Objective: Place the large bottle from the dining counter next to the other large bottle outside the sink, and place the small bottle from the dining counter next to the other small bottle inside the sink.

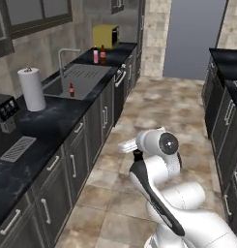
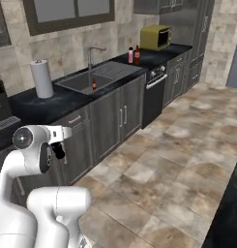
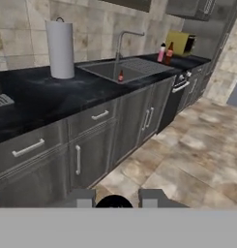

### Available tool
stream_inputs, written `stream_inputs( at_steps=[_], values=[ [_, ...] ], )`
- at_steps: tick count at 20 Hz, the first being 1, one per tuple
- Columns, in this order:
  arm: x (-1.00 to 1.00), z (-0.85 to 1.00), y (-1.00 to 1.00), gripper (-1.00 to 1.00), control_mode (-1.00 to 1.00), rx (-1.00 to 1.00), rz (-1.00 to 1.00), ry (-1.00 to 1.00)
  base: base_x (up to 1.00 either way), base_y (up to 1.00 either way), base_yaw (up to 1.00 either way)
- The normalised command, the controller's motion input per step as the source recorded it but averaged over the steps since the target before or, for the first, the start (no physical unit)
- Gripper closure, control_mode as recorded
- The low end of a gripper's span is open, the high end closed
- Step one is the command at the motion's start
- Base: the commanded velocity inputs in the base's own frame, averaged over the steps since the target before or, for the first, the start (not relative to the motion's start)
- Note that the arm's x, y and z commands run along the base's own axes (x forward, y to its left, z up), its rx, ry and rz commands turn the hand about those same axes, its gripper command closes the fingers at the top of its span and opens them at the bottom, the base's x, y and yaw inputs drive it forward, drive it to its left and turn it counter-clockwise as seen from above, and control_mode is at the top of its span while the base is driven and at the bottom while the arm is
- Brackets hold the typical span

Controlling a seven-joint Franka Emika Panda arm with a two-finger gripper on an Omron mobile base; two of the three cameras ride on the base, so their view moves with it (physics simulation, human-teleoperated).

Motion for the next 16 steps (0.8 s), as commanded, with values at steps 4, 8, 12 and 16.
stream_inputs(
  at_steps=[4, 8, 12, 16],
  values=[
    [0.0, 0.0, 0.0, 1.0, 1.0, 0.0, 0.0, 0.0, 0.99, 0.0, 0.02],
    [0.0, 0.0, 0.0, 1.0, 1.0, 0.0, 0.0, 0.0, 1.0, 0.0, 0.11],
    [0.0, 0.0, 0.0, 1.0, 1.0, 0.0, 0.0, 0.0, 0.98, 0.0, 0.17],
    [0.0, 0.0, 0.0, 1.0, 1.0, 0.0, 0.0, 0.0, 0.72, 0.0, 0.22]
  ],
)
